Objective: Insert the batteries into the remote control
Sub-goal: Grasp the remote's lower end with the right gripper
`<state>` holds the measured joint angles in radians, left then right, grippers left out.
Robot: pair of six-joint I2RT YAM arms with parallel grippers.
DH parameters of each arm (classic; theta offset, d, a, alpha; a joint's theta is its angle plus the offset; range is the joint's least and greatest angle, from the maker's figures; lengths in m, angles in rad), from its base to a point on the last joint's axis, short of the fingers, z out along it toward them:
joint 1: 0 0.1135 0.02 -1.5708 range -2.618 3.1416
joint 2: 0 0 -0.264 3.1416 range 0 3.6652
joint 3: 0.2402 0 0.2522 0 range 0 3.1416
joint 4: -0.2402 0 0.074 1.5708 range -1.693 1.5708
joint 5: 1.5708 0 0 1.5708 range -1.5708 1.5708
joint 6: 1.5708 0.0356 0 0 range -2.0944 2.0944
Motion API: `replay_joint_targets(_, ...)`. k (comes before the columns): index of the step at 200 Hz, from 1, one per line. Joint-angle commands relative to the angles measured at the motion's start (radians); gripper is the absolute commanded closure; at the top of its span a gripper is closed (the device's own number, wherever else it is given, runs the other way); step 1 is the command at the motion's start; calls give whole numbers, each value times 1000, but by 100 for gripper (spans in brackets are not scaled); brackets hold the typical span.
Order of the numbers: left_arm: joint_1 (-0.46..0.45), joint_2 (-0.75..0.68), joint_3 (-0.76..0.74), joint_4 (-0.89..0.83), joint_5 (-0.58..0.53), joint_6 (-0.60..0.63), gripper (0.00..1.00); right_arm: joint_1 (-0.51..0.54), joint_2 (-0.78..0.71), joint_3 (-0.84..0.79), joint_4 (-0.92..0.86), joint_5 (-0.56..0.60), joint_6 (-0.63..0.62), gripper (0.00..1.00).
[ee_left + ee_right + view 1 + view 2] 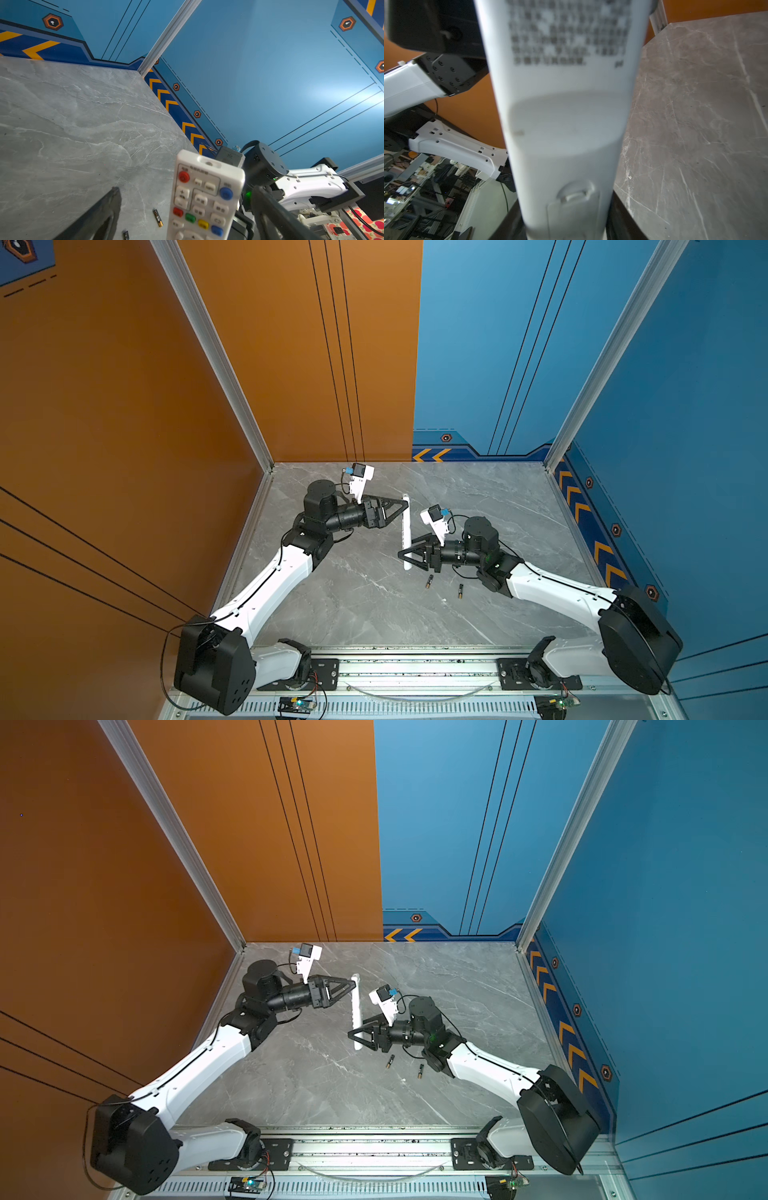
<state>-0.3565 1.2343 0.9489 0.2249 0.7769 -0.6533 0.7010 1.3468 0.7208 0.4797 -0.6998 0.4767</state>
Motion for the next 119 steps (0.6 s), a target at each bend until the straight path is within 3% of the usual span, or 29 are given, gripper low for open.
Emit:
replay_joint_targets(1, -13, -61, 21, -101, -109, 66, 2, 30, -38, 46, -124, 128, -97, 100)
replay_joint_targets(33, -71, -102, 49, -236, -274, 131, 2, 56, -43, 81, -244, 272, -170, 100)
replay_joint_targets(74, -118, -118, 75, -337, -443, 147, 0, 74, -50, 88, -268, 383, -168, 100)
replay_joint_targets(119, -155, -105, 112, -366, -529, 140, 5, 122, -67, 83, -273, 513, -177, 100)
